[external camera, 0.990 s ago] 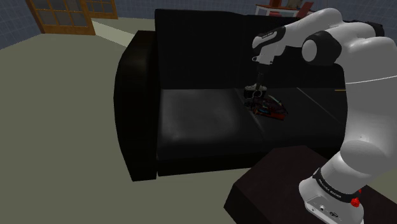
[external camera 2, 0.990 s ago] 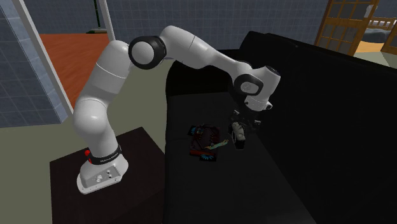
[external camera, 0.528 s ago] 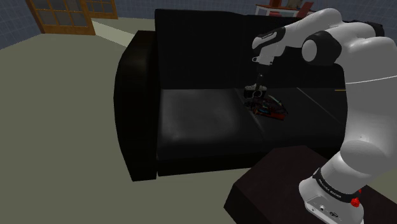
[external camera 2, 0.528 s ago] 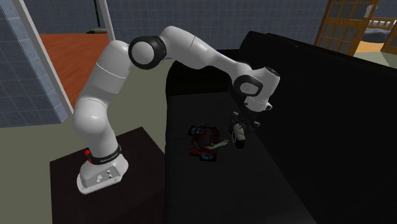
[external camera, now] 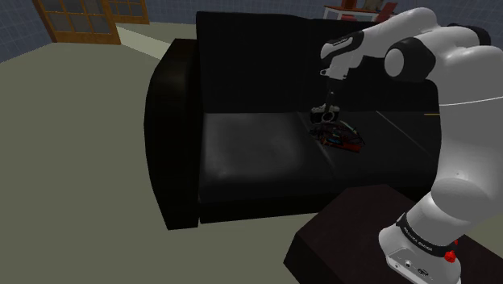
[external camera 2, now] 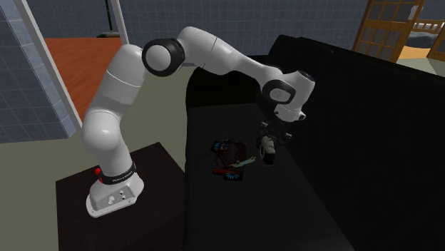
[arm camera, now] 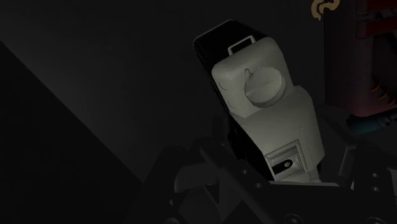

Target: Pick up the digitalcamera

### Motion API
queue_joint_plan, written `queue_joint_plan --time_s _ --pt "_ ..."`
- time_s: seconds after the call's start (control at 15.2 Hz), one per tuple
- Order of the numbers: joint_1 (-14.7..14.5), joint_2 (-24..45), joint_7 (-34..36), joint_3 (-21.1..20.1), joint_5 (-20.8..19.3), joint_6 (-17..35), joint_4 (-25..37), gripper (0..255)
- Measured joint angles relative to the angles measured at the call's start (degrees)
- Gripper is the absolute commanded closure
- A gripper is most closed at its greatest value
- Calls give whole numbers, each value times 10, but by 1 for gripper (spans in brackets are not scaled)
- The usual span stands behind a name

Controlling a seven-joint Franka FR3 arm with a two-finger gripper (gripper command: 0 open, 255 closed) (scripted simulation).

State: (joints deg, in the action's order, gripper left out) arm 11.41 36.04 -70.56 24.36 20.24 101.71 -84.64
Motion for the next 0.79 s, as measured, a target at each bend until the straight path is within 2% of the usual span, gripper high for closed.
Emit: queue_joint_plan --time_s 0.79 --pt "1 -29 15 8 -14 -70 45 255"
